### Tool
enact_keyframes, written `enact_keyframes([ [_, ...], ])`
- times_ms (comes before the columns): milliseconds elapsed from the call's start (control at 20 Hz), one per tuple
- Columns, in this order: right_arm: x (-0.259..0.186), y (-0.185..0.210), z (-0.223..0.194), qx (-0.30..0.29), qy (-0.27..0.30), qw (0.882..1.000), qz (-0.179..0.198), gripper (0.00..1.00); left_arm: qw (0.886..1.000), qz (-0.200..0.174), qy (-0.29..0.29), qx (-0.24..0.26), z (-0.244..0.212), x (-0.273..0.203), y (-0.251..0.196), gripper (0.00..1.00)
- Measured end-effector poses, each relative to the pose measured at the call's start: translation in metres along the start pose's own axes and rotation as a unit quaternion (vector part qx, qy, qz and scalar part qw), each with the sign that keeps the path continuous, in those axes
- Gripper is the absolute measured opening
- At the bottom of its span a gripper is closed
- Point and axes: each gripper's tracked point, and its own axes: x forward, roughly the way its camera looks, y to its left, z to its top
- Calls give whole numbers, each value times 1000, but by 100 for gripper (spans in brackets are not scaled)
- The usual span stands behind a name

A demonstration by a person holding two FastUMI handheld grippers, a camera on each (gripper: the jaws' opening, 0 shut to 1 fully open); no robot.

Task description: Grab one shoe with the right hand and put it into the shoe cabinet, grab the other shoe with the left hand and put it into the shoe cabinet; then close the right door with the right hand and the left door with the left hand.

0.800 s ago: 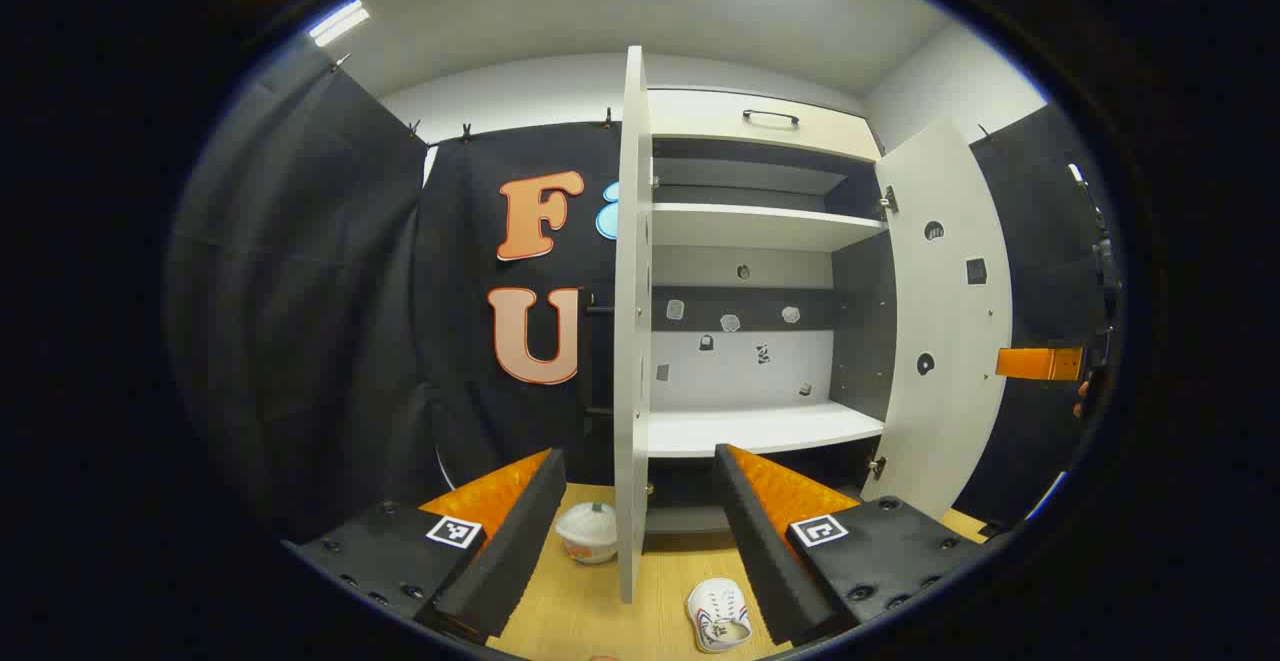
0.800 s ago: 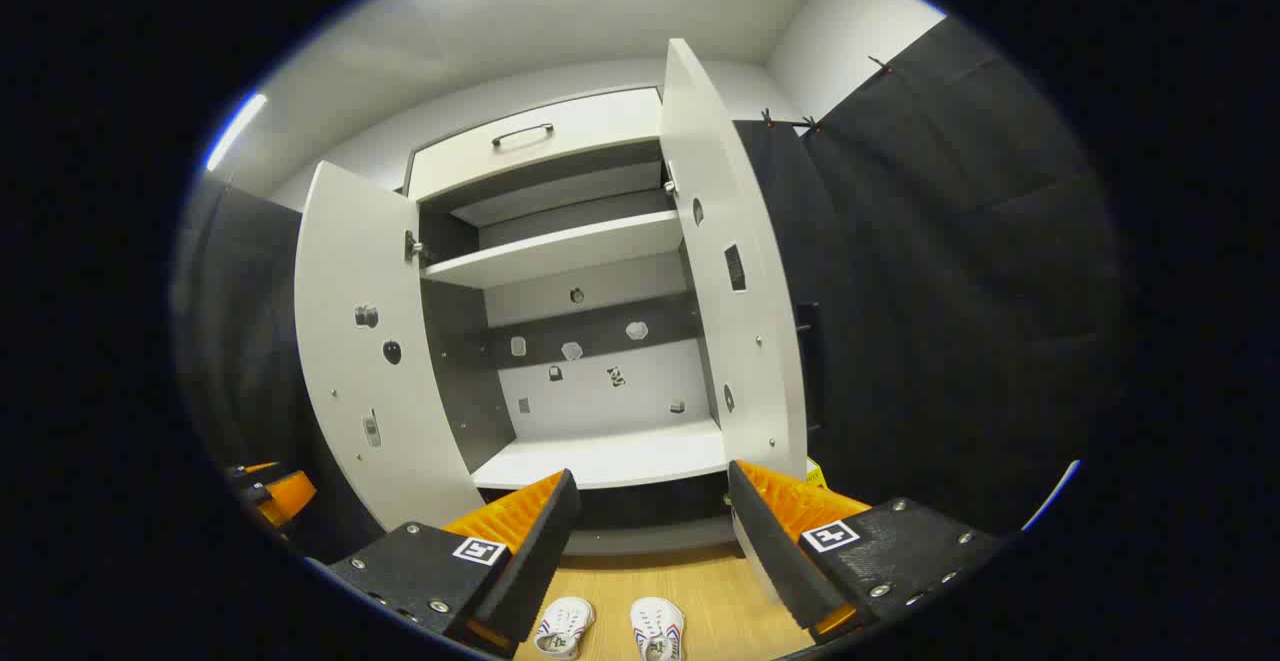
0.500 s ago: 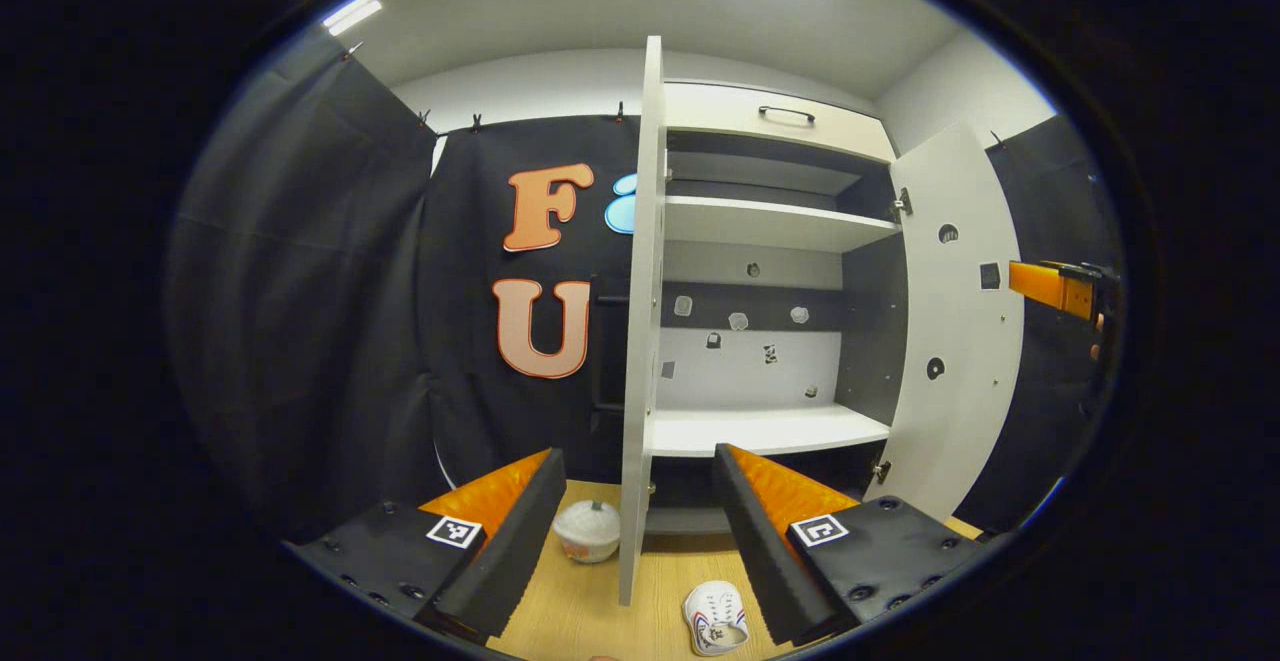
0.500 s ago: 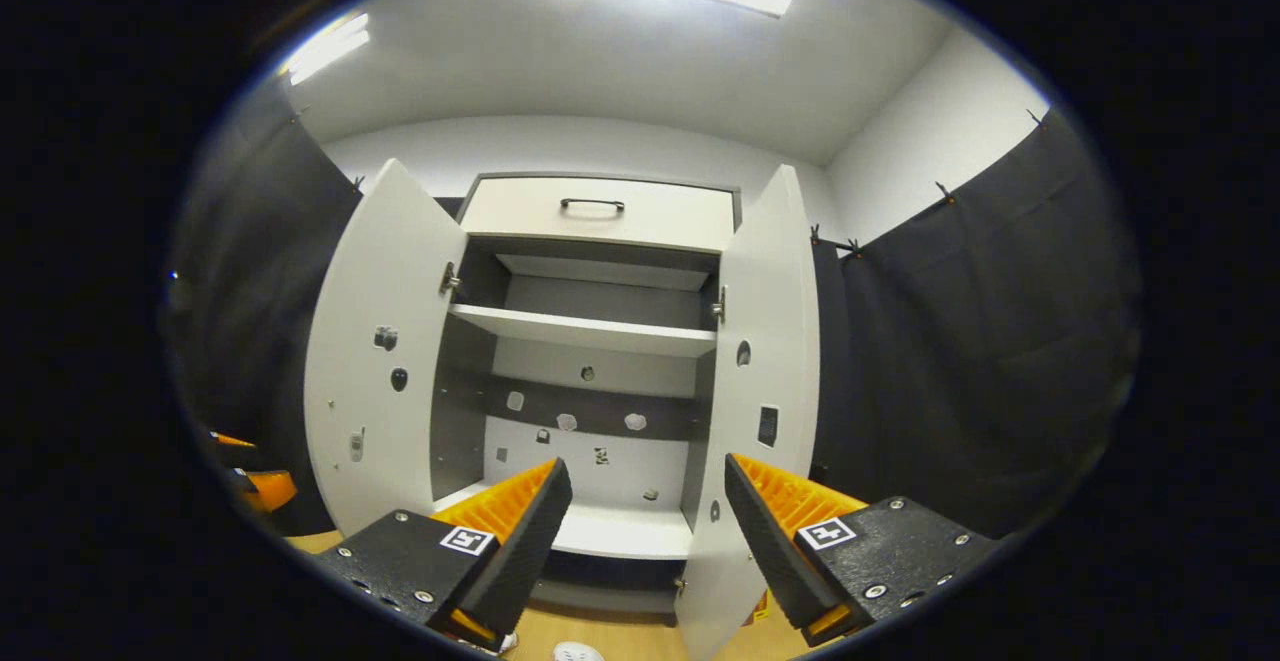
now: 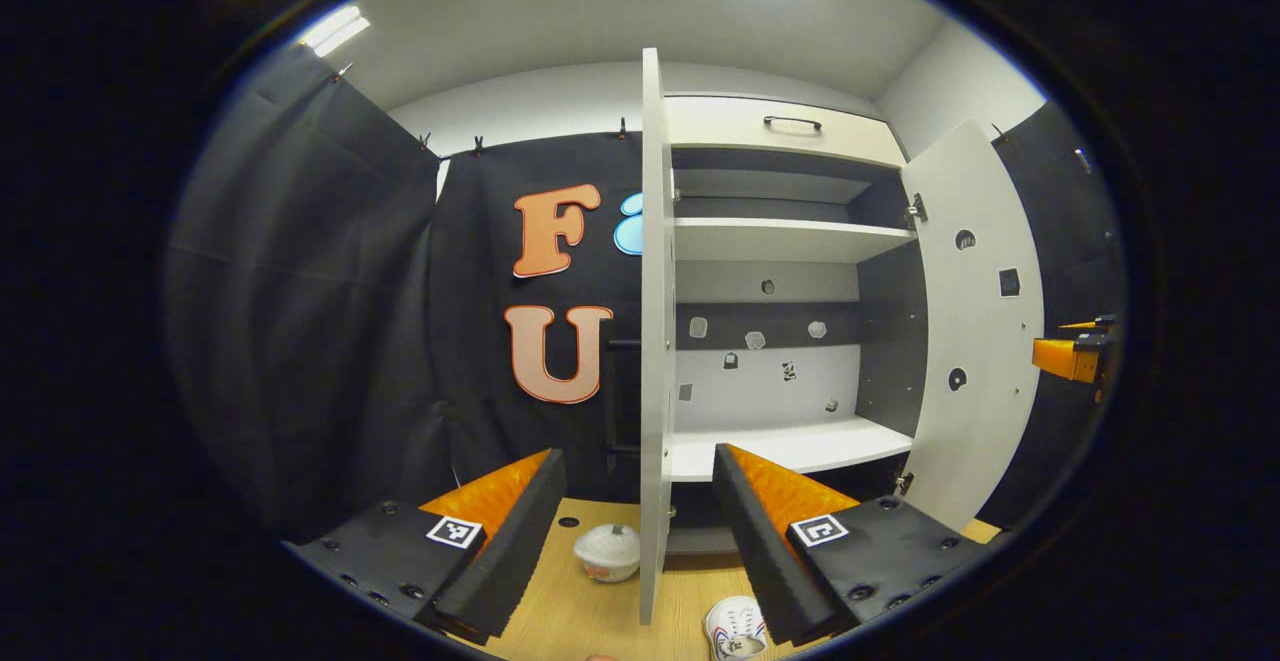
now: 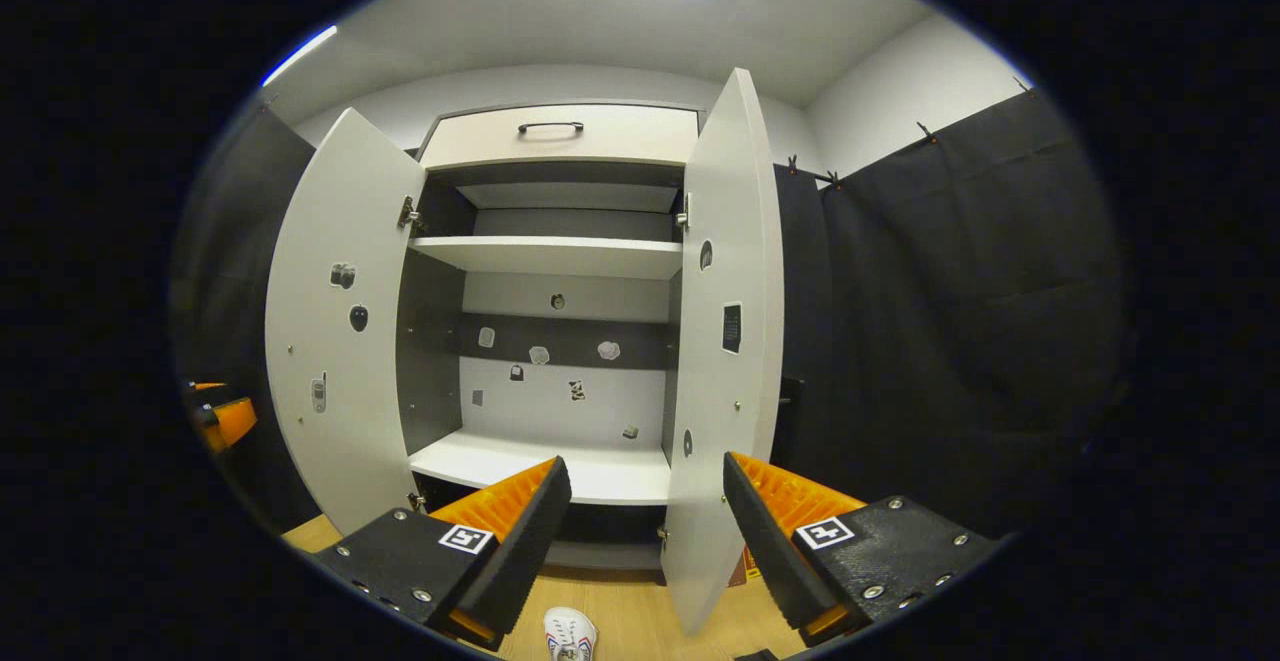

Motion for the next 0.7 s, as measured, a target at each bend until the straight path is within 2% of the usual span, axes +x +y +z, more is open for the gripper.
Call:
enact_keyframes([
  [150,-8,-12,2,-2,-12,1000,-8,94,1000,-13,-10,-5,6,-4,-17,94],
  [200,-10,-14,0,-3,-12,1000,-10,94,1000,-11,-12,-1,6,-4,-18,96],
  [400,-17,-16,-11,9,-1,1000,-2,94,1000,-12,-14,2,9,-17,-27,94],
  [700,-25,-9,-47,20,29,999,0,94,1000,-12,-11,1,7,-24,-26,99],
])
